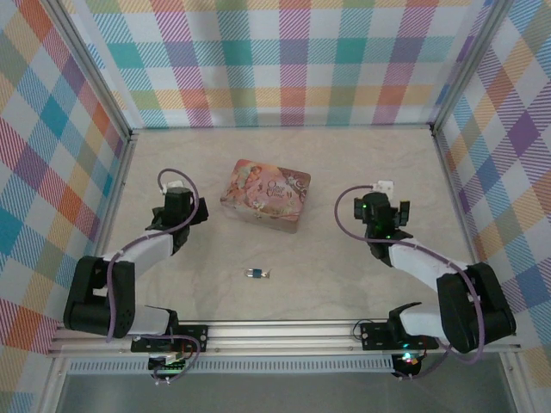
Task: Unlock the padlock with the key
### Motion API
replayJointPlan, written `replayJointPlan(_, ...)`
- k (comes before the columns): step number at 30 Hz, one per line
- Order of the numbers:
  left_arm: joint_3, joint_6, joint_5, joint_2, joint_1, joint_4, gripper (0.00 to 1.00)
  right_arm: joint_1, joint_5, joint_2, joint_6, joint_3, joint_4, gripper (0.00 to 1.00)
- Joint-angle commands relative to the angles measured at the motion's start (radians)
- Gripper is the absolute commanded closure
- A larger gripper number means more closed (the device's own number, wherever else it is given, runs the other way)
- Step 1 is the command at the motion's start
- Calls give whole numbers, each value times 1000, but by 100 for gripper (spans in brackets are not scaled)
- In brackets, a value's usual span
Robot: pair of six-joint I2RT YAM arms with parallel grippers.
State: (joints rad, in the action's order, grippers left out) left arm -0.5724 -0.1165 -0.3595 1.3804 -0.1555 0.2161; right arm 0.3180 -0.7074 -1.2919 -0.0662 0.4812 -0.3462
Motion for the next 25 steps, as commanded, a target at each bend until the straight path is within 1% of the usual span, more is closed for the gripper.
replayJointPlan(1, 63, 98, -8, 61, 2, 303, 0, -36, 54, -36, 15, -74, -227, 0)
replayJointPlan(2, 47, 109, -5, 86, 5, 301, 0, -49, 103, -37, 26, -102, -324, 0)
replayJointPlan(3, 41, 140, 34, 104, 8, 337, 0, -71, 174, -42, 40, -132, -410, 0)
replayJointPlan(5, 84, 156, 124, 168, 36, 482, 0, -115, 276, -57, 63, -112, -388, 0)
replayJointPlan(6, 91, 135, 188, 151, 64, 453, 0, -134, 333, -76, 90, -104, -405, 0)
replayJointPlan(7, 123, 132, 232, 162, 83, 531, 0, -153, 384, -109, 108, -114, -464, 0)
replayJointPlan(8, 168, 138, 242, 202, 88, 666, 0, -187, 447, -192, 103, -131, -595, 0)
replayJointPlan(9, 159, 133, 243, 193, 88, 609, 0, -226, 505, -238, 68, -137, -616, 0)
replayJointPlan(10, 146, 138, 242, 181, 87, 579, 0, -255, 510, -266, 50, -122, -622, 0)
replayJointPlan(11, 160, 141, 226, 193, 82, 618, 0, -257, 509, -242, 33, -91, -515, 0)
replayJointPlan(12, 152, 139, 206, 181, 72, 579, 0, -259, 511, -247, 35, -96, -547, 0)
replayJointPlan(13, 158, 144, 192, 190, 64, 614, 0, -254, 509, -252, 48, -108, -576, 0)
replayJointPlan(14, 150, 140, 194, 184, 68, 587, 0, -248, 511, -239, 53, -107, -553, 0)
replayJointPlan(18, 152, 138, 194, 185, 68, 592, 0, -254, 526, -244, 55, -106, -560, 0)
replayJointPlan(19, 154, 138, 193, 187, 67, 599, 0, -254, 534, -247, 51, -93, -529, 0)
replayJointPlan(21, 153, 138, 193, 187, 68, 597, 0, -278, 584, -247, 40, -77, -501, 0)
replayJointPlan(25, 157, 140, 194, 184, 68, 602, 0, -284, 594, -242, 39, -85, -512, 0)
